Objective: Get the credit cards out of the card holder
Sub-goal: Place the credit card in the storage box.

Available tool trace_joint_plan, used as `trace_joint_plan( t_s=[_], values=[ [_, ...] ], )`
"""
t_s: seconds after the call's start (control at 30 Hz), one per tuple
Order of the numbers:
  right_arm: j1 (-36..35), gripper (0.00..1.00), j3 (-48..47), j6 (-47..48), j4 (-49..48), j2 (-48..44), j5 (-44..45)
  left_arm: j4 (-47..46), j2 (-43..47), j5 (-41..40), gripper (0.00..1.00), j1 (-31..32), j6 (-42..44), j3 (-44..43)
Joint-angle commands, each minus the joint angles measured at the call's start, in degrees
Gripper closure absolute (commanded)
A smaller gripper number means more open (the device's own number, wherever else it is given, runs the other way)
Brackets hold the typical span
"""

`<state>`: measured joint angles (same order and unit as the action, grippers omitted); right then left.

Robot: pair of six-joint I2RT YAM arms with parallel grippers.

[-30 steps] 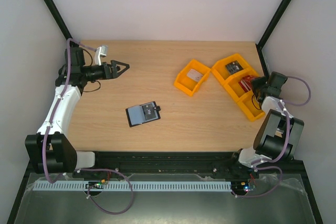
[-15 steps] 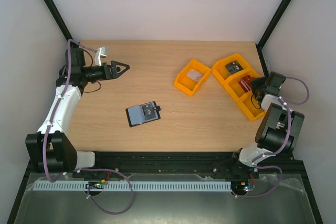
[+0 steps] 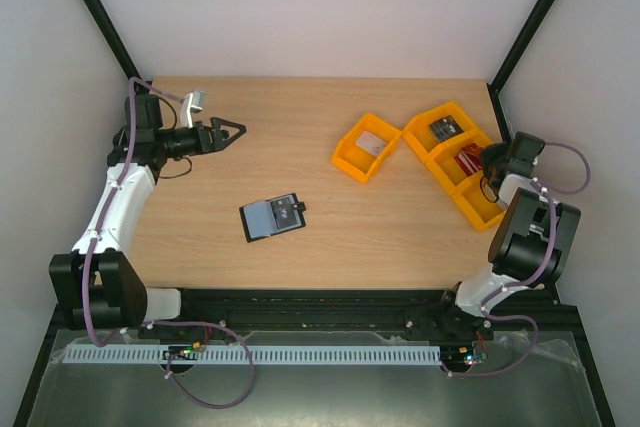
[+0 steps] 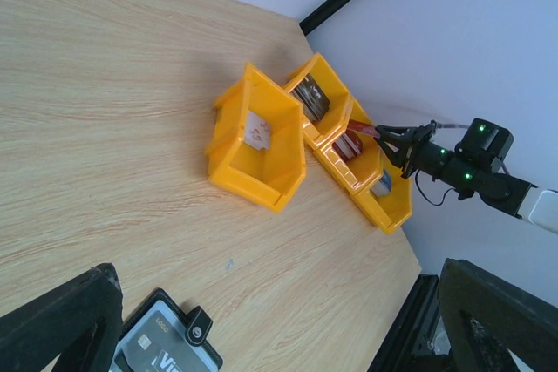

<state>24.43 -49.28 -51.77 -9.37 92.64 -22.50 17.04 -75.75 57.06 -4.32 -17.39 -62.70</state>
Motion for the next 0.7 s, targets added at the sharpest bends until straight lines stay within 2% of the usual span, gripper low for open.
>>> trace_joint_plan(
  t_s=[0.0,0.17,0.3,0.5,0.57,0.67],
  values=[
    [0.27,0.73,-3.33,0.47,1.9,0.91,3.33,-1.0,0.12,1.21,0.01,-0.6,-0.45,0.51],
    [0.31,0.48,-5.0,2.39,4.96,-1.94,7.54,-1.21,0.07,1.21,0.01,-0.61,-0.46,0.72],
    [0.28,0.34,-7.0,4.46,8.66,-3.72,10.83,-1.31,0.12,1.36,0.01,-0.61,-0.58,0.73],
    [-0.53,0.31,-8.79,6.65,10.88,-7.68,11.6,-1.48,0.58,1.19,0.01,-0.76,-0.3,1.61],
    [-3.64,0.31,-10.54,10.01,13.54,-9.59,12.38,-3.19,0.89,-0.16,0.01,-1.09,-3.78,4.08],
    [-13.83,0.31,-13.54,17.13,19.39,-12.09,16.46,-9.06,1.68,-6.93,0.01,-1.84,-14.26,11.78]
  ],
)
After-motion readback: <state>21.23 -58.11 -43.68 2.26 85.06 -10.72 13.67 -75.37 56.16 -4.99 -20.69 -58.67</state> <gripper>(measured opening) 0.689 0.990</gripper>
